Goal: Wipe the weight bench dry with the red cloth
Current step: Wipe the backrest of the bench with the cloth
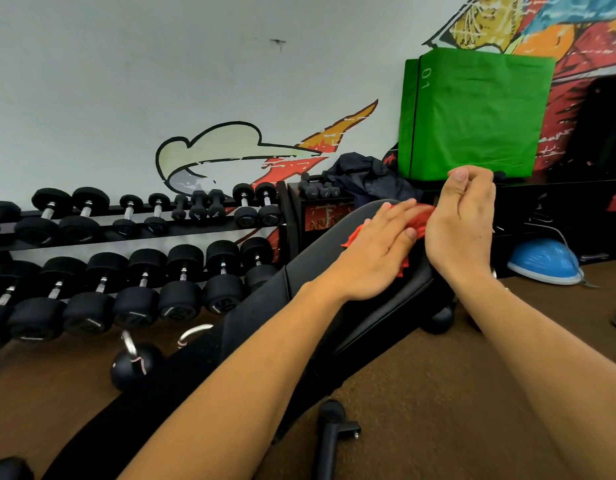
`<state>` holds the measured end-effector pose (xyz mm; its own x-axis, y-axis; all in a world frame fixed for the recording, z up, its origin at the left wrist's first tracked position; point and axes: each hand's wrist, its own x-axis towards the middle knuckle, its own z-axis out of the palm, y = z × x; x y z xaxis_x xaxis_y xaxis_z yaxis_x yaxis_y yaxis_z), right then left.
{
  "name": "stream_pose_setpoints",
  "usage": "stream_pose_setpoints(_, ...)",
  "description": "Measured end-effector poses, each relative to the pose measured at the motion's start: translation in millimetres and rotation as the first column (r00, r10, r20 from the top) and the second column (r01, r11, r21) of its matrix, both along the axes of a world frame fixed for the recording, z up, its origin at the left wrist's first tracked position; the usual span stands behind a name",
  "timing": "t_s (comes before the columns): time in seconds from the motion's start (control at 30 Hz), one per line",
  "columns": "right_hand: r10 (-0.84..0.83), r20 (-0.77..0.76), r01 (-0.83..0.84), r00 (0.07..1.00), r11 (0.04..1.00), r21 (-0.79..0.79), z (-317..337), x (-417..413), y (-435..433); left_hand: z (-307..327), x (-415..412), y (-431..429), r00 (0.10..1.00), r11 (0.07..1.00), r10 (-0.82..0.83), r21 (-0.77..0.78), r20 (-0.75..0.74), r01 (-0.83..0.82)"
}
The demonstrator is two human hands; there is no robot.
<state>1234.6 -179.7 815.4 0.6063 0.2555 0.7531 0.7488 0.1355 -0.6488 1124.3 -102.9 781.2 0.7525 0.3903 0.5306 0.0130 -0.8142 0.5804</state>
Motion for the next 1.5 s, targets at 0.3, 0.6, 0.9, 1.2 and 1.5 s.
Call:
stream_pose_setpoints(0.3,0.027,-0.007,-0.027,1.0,0.999,-0.039,-1.5,4.3,0.6,2.8,3.9,62.4,0.98,0.975,0.171,-0.129,-0.106,-0.184)
stream_pose_setpoints(0.6,0.033,-0.034,-0.034,0.999,0.998,-0.046,-1.2,3.7,1.6,-31.2,-29.2,42.8,0.928,0.911,0.327,-0.203,-0.178,-0.36)
stream_pose_setpoints(0.9,0.029,-0.031,-0.031,0.999,0.997,-0.067,0.2,2.3,0.7,-6.2,-21.0,-25.7,0.993,0.997,0.047,-0.058,-0.11,-0.054)
stream_pose_setpoints(1.2,0.026,-0.031,-0.029,0.999,0.996,-0.084,1.3,1.7,-2.2,-25.4,-32.1,78.7,0.917,0.91,0.327,-0.187,-0.229,-0.371)
stream_pose_setpoints(1.5,-0.004,-0.005,0.004,1.0,0.999,-0.053,-0.8,3.0,1.0,-63.4,-68.0,31.7,0.879,0.868,0.405,-0.195,-0.252,-0.456)
